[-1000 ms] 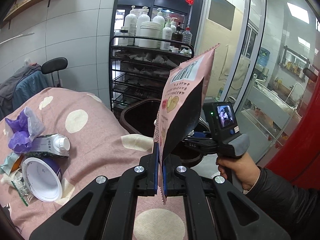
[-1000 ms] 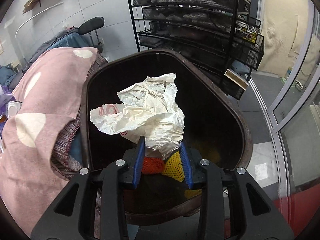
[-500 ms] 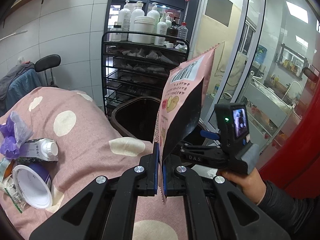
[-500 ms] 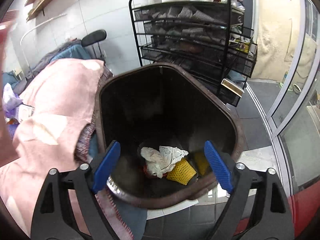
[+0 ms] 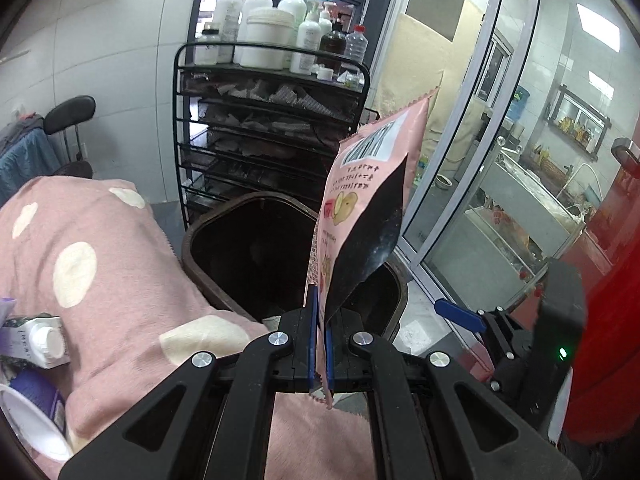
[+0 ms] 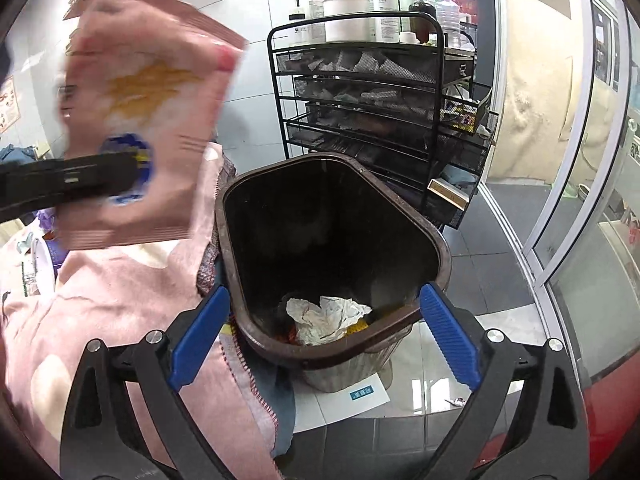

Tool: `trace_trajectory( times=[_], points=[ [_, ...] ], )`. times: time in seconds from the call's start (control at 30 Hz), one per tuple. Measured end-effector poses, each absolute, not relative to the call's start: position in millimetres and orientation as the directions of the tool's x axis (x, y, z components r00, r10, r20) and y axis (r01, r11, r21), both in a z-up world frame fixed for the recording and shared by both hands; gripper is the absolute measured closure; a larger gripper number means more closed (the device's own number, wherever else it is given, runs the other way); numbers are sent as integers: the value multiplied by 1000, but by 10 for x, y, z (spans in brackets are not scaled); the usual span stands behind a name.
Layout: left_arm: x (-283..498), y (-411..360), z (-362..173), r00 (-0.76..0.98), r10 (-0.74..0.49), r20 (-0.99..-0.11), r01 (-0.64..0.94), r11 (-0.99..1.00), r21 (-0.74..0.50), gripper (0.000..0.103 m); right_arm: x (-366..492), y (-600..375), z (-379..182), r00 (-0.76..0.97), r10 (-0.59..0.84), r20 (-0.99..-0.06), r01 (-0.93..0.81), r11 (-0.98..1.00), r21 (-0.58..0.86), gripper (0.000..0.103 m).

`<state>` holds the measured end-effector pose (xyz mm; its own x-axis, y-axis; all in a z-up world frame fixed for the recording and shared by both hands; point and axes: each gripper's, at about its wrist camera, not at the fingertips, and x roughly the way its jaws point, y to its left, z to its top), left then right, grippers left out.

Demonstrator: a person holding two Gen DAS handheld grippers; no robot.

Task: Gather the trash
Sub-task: 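Lower the pink wrapper into the bin and open the left tool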

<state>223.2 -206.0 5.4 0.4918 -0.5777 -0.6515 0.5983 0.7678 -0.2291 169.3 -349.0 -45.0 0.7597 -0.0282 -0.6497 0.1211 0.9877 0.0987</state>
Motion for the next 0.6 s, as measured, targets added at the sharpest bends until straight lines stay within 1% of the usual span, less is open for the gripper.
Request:
trace_trajectory(
  times=[0.33, 0.4, 0.53, 0.6],
  points=[
    [2548, -2337, -211, 402, -566, -719, 588, 762, -271, 99, 1543, -3438, -480, 751, -45, -659, 123, 990, 73, 8],
    [2592, -2407, -257, 389, -555, -735, 590, 763, -264, 99, 1512, -3440, -487, 748, -52, -661, 127, 990, 66, 7],
    [2690, -2502, -346, 352, -549, -758, 582, 763, -282, 99, 1472, -3477, -521, 741, -47, -670, 135, 987, 81, 7],
    [2708, -2564, -371, 355, -530, -770, 587, 767, -257, 99, 1454, -3478, -544, 735, -46, -677, 136, 987, 80, 7]
  ],
)
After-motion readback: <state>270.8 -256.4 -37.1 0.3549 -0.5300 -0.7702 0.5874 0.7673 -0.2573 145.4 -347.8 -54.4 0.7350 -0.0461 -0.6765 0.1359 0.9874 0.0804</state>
